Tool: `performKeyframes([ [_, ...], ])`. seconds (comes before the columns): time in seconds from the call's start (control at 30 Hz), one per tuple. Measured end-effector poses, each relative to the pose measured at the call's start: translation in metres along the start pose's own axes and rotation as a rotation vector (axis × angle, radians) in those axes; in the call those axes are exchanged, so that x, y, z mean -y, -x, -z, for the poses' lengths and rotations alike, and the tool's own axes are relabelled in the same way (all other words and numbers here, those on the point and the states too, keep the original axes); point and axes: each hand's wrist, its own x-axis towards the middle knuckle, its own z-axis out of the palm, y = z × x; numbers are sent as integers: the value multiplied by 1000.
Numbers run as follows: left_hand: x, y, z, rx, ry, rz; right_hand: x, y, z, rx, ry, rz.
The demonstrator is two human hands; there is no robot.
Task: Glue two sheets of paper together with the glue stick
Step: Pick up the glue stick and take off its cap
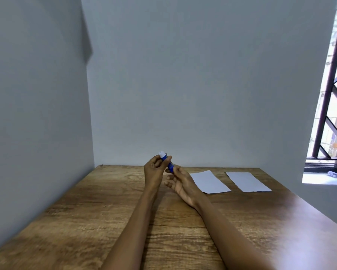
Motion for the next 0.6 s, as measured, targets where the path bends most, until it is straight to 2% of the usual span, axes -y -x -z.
performKeyframes([
  [0.17,0,0,2,-45,31,9,-5,-1,-3,12,119,18],
  [0.27,0,-1,3,-20,17,21,-2,1,-3,12,175,-28],
  [0.43,-1,4,-9,74,-33,11,2,0,0,-85,137,-150],
  [0.6,2,3,-3,-4,-61,-3,-2,-1,0,-11,41,-121],
])
